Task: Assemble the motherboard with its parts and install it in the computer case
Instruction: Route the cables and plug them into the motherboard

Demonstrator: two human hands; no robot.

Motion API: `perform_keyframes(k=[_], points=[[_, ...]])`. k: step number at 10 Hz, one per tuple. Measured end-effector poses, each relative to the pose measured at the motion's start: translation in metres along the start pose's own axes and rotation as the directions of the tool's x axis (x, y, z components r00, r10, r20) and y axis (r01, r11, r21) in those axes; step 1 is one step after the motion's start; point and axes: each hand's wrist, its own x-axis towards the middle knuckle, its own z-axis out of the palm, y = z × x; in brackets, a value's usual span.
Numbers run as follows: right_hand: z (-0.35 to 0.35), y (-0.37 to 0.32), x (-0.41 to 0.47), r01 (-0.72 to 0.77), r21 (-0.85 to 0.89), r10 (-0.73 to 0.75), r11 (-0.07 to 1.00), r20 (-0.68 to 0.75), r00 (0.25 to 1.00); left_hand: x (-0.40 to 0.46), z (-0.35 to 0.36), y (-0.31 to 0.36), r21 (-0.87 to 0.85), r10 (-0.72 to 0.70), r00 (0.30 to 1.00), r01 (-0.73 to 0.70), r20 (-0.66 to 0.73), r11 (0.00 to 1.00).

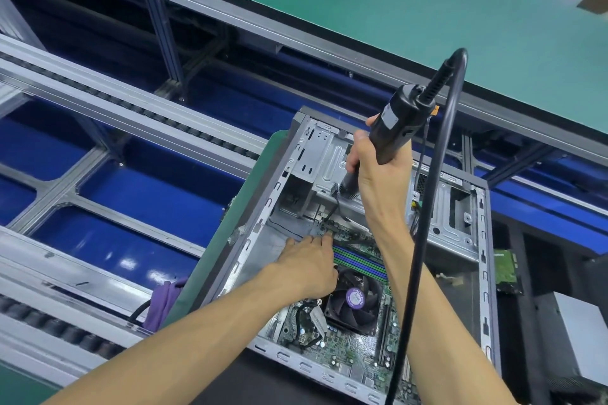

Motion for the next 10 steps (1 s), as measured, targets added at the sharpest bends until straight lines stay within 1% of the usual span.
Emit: perform_keyframes(k=[2, 4, 8, 10], points=[[-0.004, 0.012, 0.007, -0.014, -0.032, 0.014, 0.999, 0.000, 1.000, 0.001, 0.000, 0.001, 0.010, 0.002, 1.000, -0.002, 0.003, 1.000], [-0.006, 0.019, 0.010, -0.030, -0.006, 0.030, 1.000, 0.001, 1.000, 0.001, 0.000, 0.001, 0.018, 0.000, 1.000, 0.000, 0.004, 1.000], [-0.013, 0.033, 0.015, -0.037, -0.043, 0.037, 0.998, -0.001, 0.999, 0.001, 0.001, 0.002, 0.043, -0.007, 1.000, 0.006, 0.020, 0.999], [-0.013, 0.032, 0.010, -0.031, 0.004, 0.031, 1.000, 0.040, 0.999, 0.001, 0.000, 0.002, 0.038, -0.005, 1.000, 0.004, 0.011, 0.999]])
